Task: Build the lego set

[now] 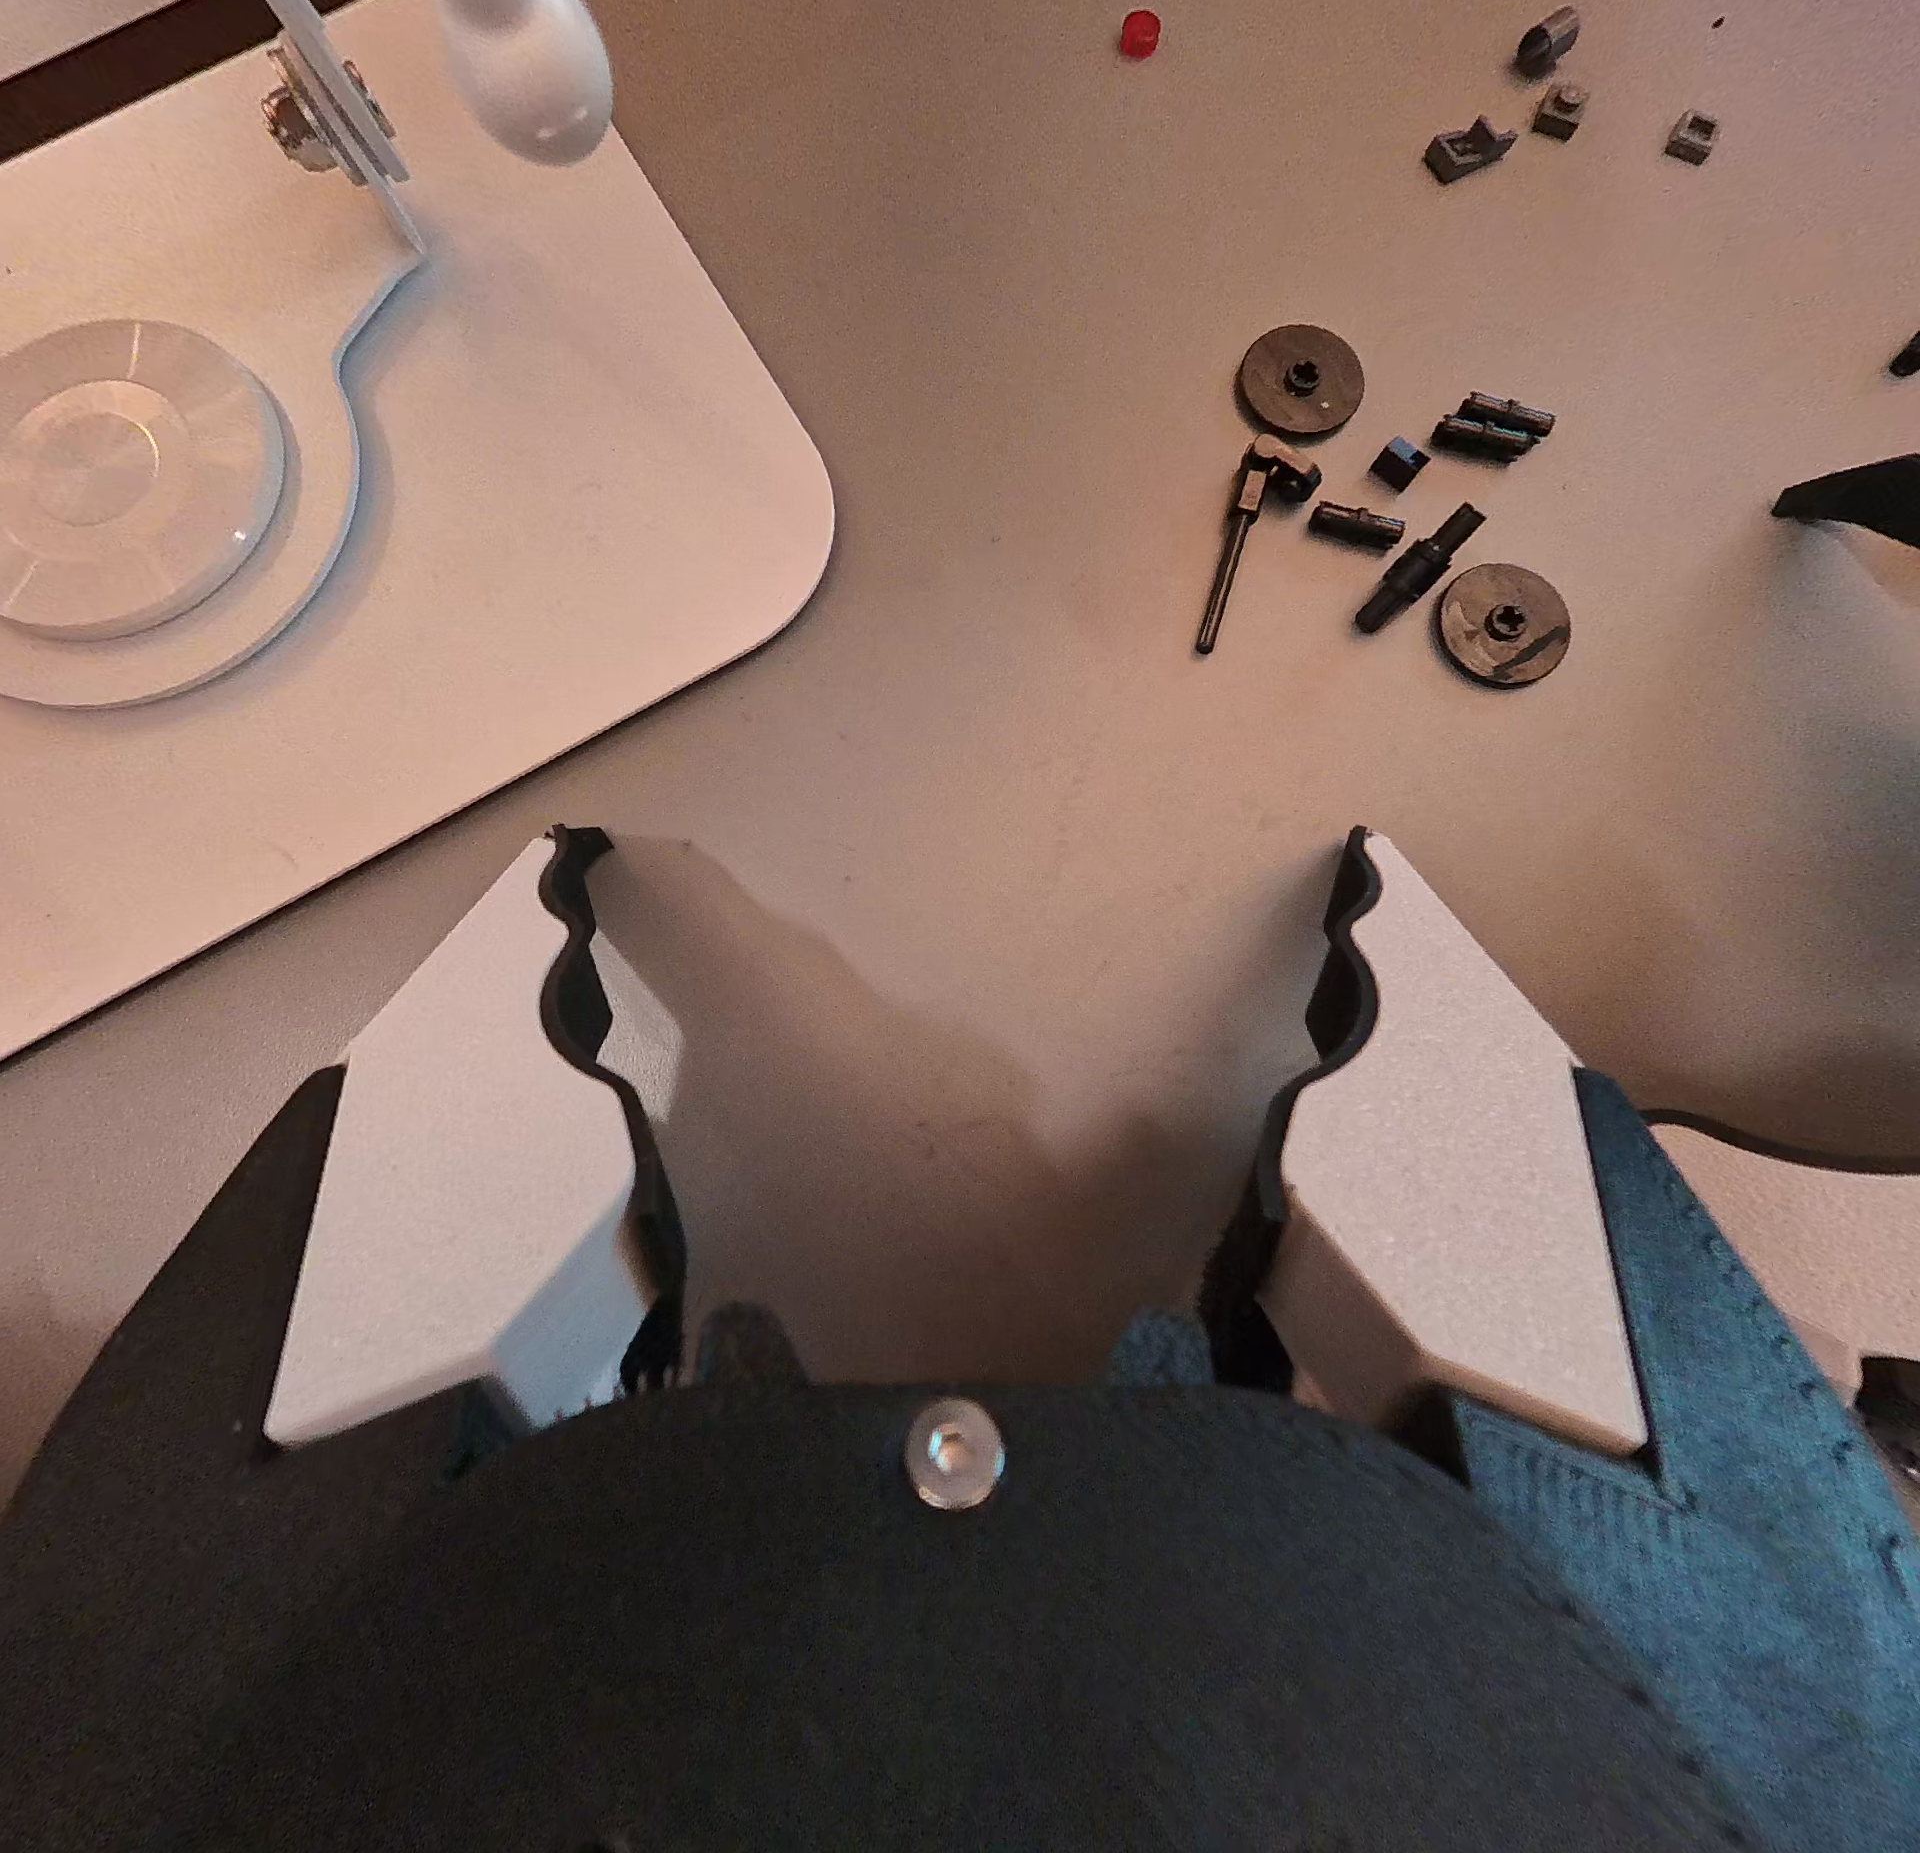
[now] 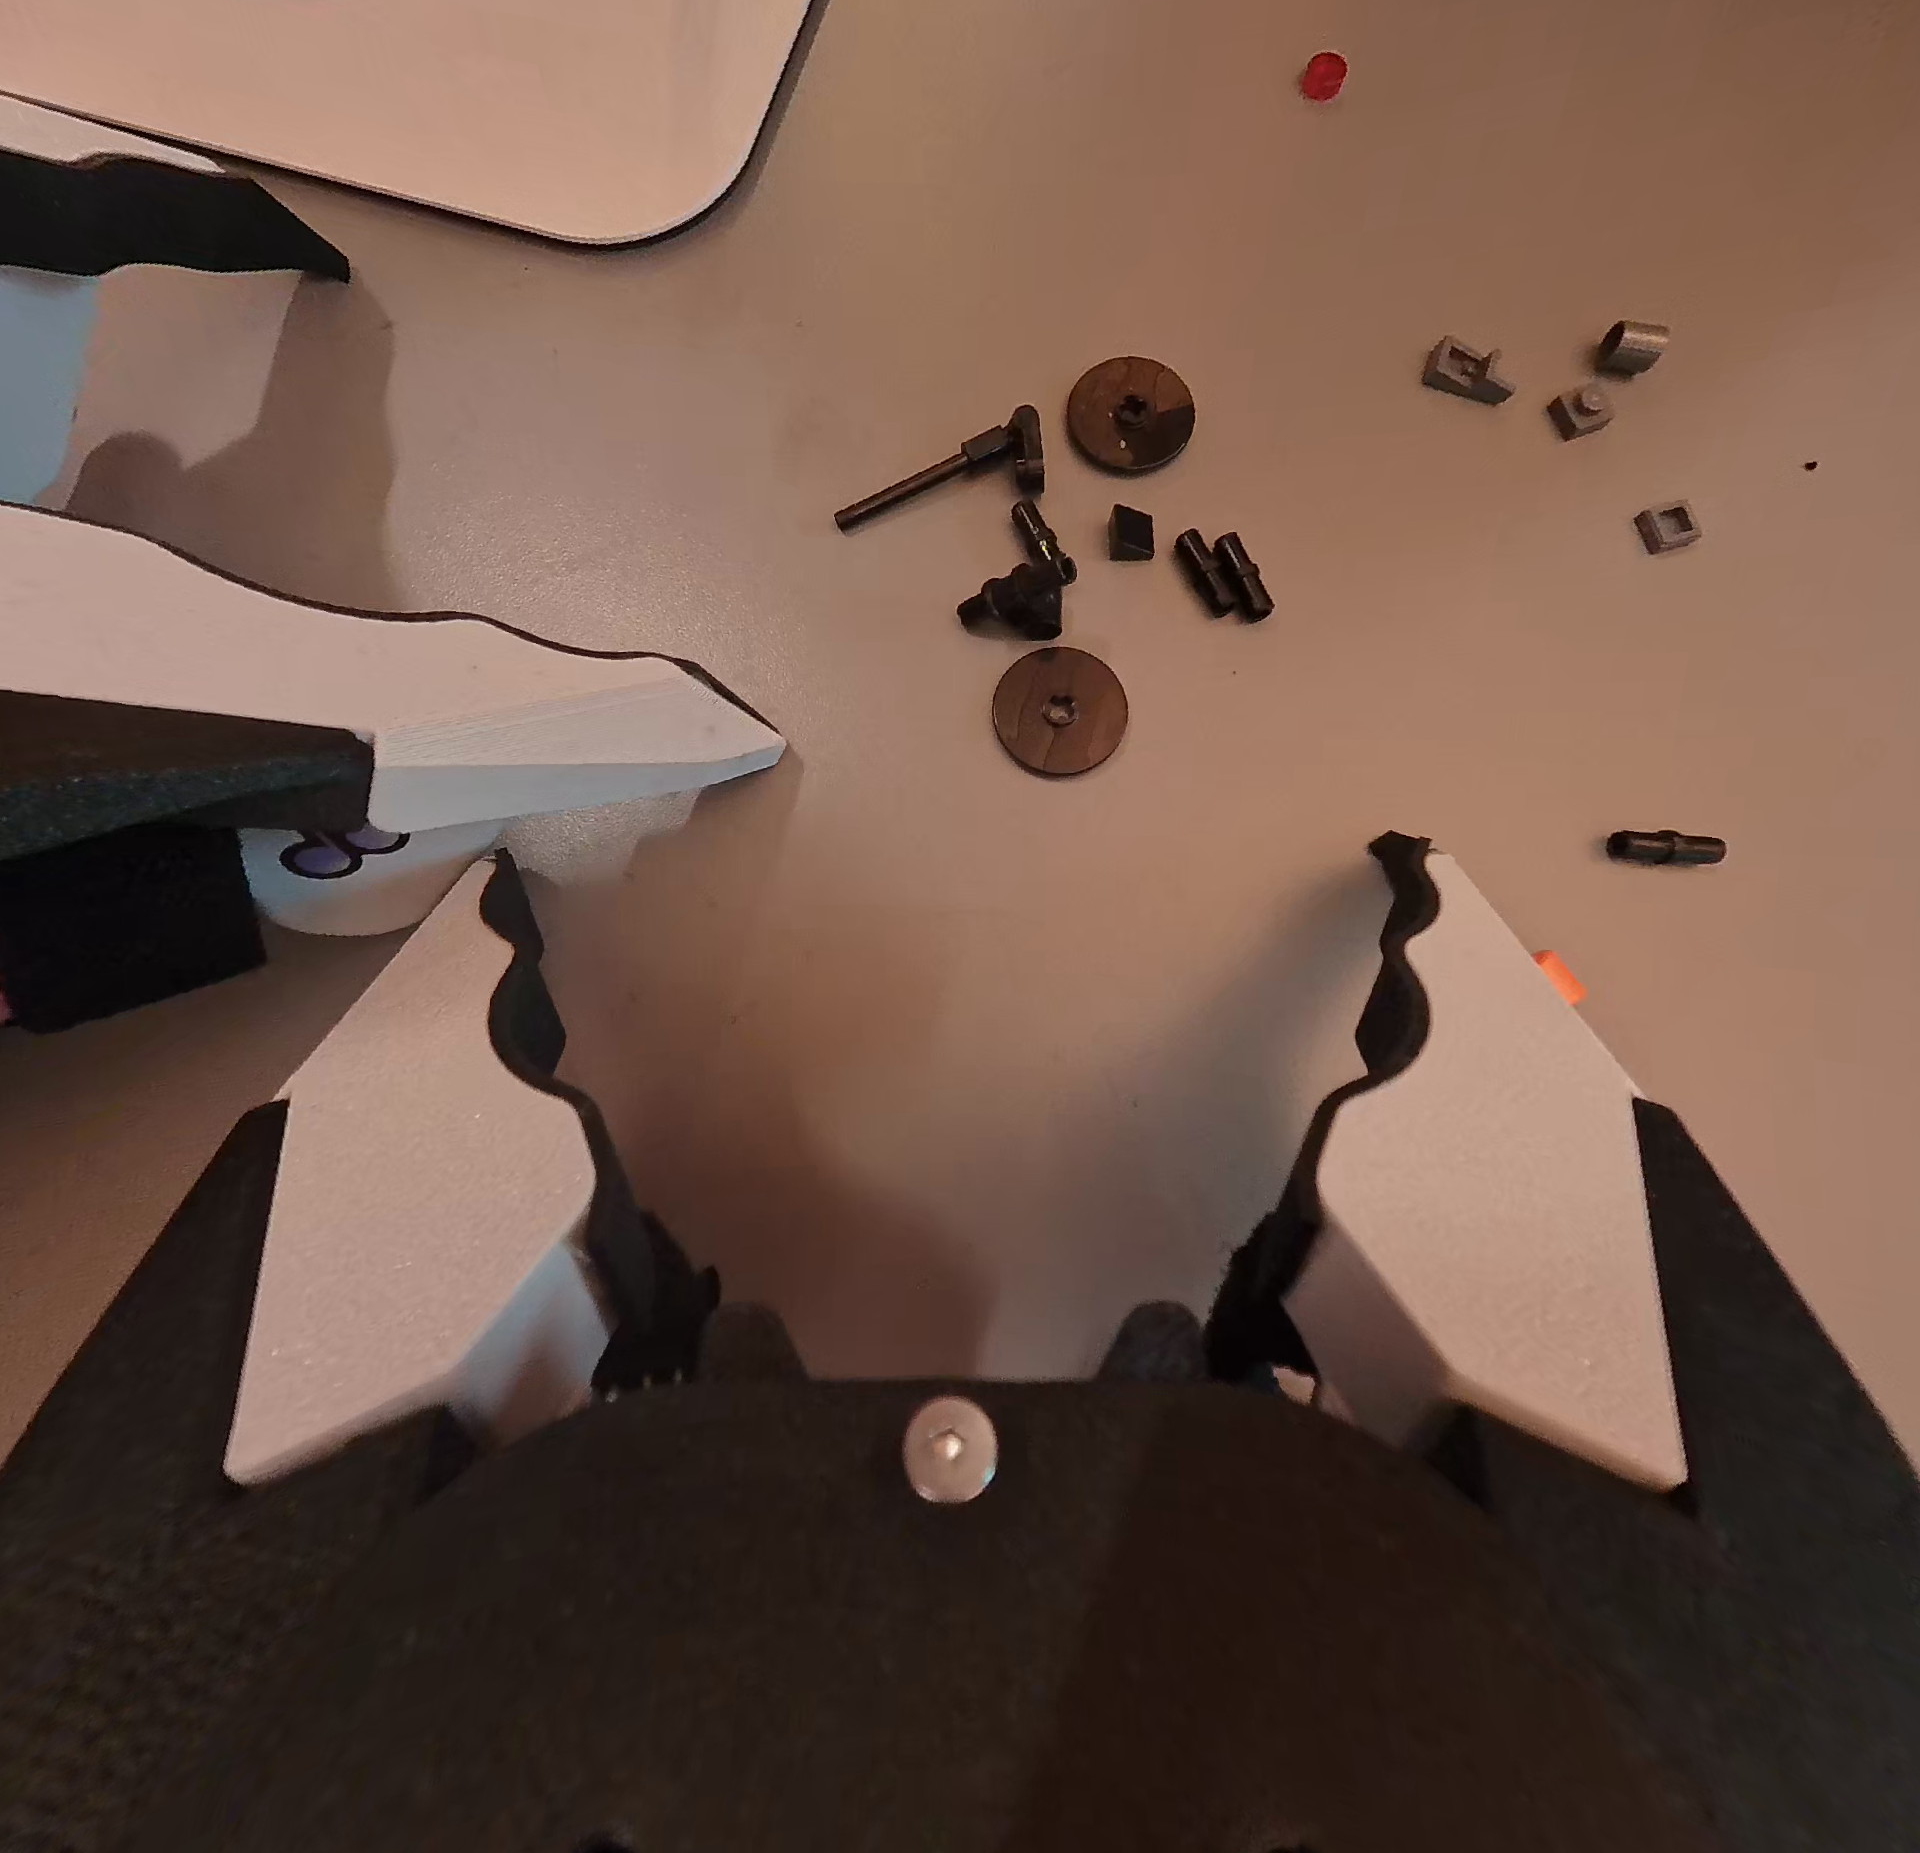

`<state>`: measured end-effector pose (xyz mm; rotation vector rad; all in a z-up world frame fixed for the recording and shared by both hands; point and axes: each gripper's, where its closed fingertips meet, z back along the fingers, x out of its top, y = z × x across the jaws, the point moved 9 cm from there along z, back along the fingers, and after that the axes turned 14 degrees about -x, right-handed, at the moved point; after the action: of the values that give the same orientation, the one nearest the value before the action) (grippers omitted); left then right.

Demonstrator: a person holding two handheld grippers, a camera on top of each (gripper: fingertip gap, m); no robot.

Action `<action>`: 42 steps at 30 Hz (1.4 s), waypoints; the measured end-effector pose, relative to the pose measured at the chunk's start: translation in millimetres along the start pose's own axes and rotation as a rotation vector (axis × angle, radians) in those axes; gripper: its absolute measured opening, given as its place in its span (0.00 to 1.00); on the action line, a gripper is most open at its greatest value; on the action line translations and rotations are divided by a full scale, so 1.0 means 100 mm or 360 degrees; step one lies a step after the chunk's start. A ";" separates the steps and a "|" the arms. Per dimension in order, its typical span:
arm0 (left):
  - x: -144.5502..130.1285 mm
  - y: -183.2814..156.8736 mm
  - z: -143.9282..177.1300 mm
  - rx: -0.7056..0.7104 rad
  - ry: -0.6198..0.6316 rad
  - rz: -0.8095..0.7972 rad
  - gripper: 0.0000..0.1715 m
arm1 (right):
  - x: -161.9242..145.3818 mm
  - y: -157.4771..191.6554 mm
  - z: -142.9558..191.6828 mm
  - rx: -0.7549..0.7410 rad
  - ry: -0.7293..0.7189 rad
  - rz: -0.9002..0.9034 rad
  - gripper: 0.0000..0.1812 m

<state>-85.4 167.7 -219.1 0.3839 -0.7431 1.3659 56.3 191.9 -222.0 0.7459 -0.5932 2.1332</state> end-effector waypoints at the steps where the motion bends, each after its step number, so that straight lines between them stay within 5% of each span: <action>1: 0.00 0.00 0.00 0.0002 0.0000 0.0002 0.79 | 0.00 0.00 0.00 0.0000 0.0000 0.0000 0.85; 42: -0.03 0.02 0.02 -0.0053 0.0027 -0.0039 0.86 | 0.00 0.00 -0.01 0.0009 -0.0001 0.0012 0.86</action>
<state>-87.7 164.8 -219.7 0.3535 -0.7436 1.3305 55.3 192.8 -222.8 0.7485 -0.5917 2.1421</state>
